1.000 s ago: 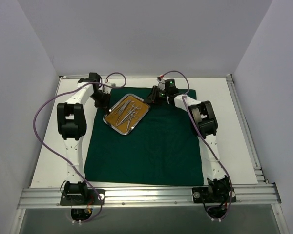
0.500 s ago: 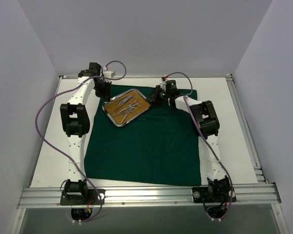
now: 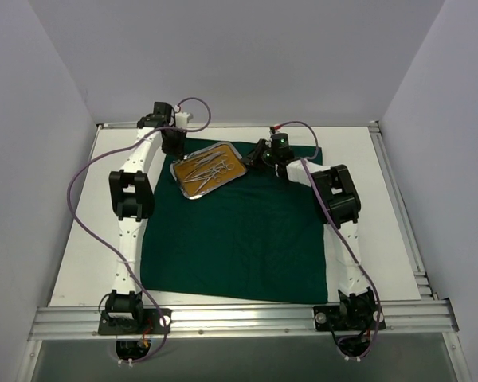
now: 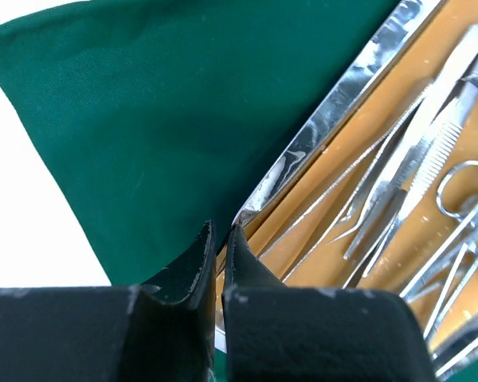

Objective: Open and lay out the surgical kit
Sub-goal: Adjust the container in the surgical kit.

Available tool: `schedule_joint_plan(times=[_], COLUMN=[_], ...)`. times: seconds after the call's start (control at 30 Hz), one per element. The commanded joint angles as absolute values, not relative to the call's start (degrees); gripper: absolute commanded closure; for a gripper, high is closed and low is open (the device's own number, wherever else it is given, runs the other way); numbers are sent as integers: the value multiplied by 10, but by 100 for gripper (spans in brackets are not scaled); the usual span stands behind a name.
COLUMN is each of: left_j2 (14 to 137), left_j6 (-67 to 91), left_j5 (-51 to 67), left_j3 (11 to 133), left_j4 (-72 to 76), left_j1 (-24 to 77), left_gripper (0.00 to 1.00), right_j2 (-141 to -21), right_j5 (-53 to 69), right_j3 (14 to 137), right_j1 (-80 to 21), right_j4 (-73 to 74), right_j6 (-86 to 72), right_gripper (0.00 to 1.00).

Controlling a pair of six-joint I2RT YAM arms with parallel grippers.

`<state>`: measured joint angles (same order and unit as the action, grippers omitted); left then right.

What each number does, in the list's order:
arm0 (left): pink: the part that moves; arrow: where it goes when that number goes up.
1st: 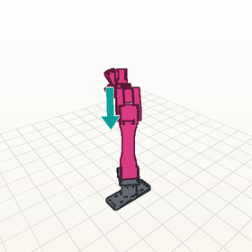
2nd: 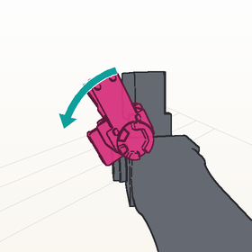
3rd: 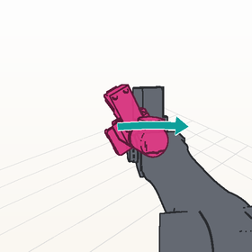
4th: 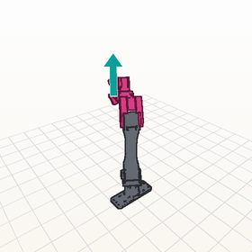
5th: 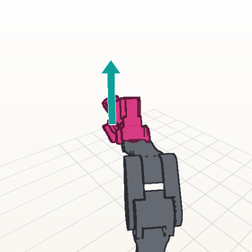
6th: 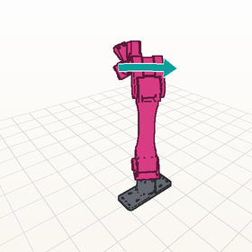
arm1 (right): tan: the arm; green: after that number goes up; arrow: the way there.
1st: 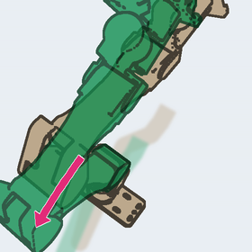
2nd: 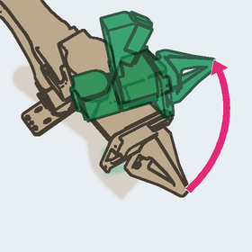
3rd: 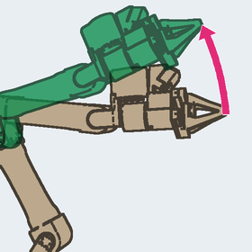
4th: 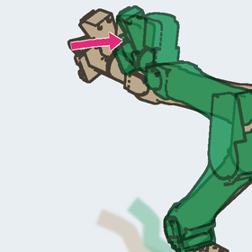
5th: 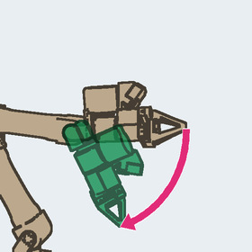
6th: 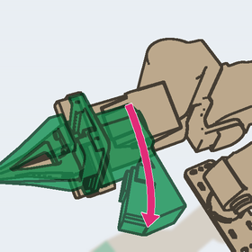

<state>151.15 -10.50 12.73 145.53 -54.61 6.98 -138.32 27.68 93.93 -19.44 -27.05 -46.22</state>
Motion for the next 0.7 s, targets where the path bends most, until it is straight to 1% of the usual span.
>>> schedule_joint_plan(times=[0.0, 0.07, 0.1, 0.13, 0.17, 0.27, 0.37, 0.5, 0.53, 0.6, 0.63, 0.67], left_j2=[1518, 1519, 1517, 1515, 1508, 1484, 1442, 1375, 1362, 1318, 1302, 1272], left_j6=[-82, -80, -78, -76, -75, -76, -83, -83, -82, -83, -86, -86], left_j5=[72, 64, 64, 64, 68, 71, 69, 85, 86, 90, 94, 99], left_j3=[1492, 1497, 1498, 1499, 1498, 1493, 1457, 1373, 1331, 1284, 1230, 1202], left_j4=[-456, -450, -450, -451, -453, -461, -465, -461, -455, -446, -441, -439], left_j1=[71, 71, 71, 71, 71, 71, 69, 53, 45, 38, 29, 23], left_gripper=[97, 88, 82, 74, 59, 43, 40, 37, 37, 37, 37, 37], right_j2=[-1339, -1338, -1337, -1336, -1335, -1331, -1330, -1317, -1311, -1292, -1288, -1283], right_j5=[232, 223, 215, 210, 206, 194, 180, 153, 133, 111, 94, 89], right_j3=[912, 904, 901, 893, 888, 864, 855, 817, 804, 774, 765, 757], right_j1=[-206, -212, -214, -214, -216, -217, -217, -215, -216, -217, -217, -217], right_j4=[-269, -277, -279, -285, -290, -321, -331, -381, -392, -416, -422, -431], right_j6=[-488, -496, -499, -505, -511, -538, -549, -584, -592, -609, -613, -619], right_gripper=[100, 100, 100, 100, 100, 100, 100, 100, 100, 100, 100, 100])
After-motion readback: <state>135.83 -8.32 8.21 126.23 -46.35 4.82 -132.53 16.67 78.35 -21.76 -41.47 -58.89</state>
